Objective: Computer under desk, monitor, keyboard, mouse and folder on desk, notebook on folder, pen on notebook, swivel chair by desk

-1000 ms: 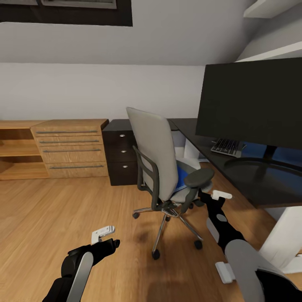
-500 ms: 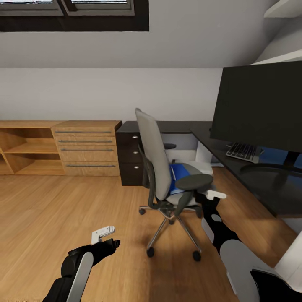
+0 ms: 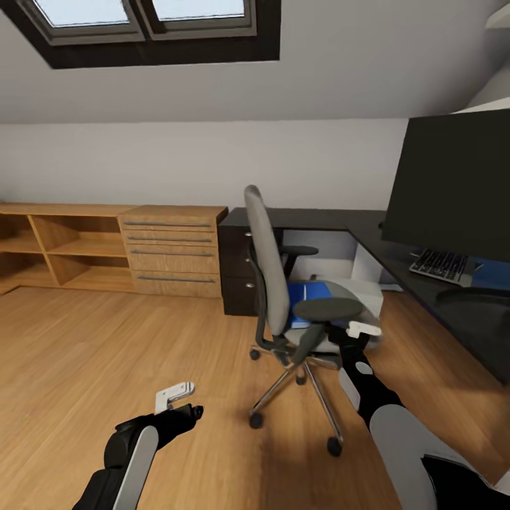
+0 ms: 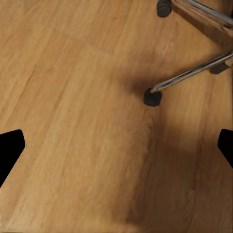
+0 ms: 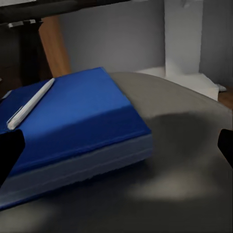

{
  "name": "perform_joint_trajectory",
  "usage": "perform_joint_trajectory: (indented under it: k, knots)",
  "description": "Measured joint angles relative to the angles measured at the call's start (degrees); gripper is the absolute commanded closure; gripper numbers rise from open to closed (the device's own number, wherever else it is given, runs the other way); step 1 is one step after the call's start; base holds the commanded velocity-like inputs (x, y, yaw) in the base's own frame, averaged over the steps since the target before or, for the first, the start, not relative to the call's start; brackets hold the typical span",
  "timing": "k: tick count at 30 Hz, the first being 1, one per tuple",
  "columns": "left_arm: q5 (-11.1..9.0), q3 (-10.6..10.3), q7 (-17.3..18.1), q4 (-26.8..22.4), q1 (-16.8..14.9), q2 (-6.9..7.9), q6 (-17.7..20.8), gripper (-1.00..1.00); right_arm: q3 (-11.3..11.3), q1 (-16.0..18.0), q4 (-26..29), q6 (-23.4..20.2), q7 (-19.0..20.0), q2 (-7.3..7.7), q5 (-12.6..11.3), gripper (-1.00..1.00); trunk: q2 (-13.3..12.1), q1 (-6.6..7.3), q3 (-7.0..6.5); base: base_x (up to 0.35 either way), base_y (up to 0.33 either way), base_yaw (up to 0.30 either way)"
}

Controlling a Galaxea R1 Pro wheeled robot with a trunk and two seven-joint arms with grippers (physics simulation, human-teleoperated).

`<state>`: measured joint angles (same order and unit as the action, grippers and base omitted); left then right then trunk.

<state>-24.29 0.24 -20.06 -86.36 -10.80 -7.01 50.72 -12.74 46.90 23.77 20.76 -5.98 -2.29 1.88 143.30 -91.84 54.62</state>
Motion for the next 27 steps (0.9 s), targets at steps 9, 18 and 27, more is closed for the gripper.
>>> perform_joint_trajectory:
  k: [9, 18, 27]
  knots:
    - [0.00, 0.01, 0.00, 0.01, -0.01, 0.00, 0.00, -1.00, -0.02, 0.00, 0.02, -0.01, -0.02, -0.05, -0.01, -1.00, 0.00, 0.00, -0.56, 0.000, 0.000, 0.204]
    - [0.02, 0.01, 0.00, 0.02, -0.01, 0.00, 0.00, -1.00, -0.06, -0.03, 0.13, -0.01, 0.04, 0.11, 0.01, -1.00, 0.00, 0.00, -0.89, 0.000, 0.000, 0.096]
    - [0.19, 0.06, 0.01, 0.03, -0.01, 0.01, 0.00, -1.00, -0.07, -0.11, -0.01, 0.00, 0.40, 0.59, -0.04, -1.00, 0.00, 0.00, -1.00, 0.000, 0.000, -0.058]
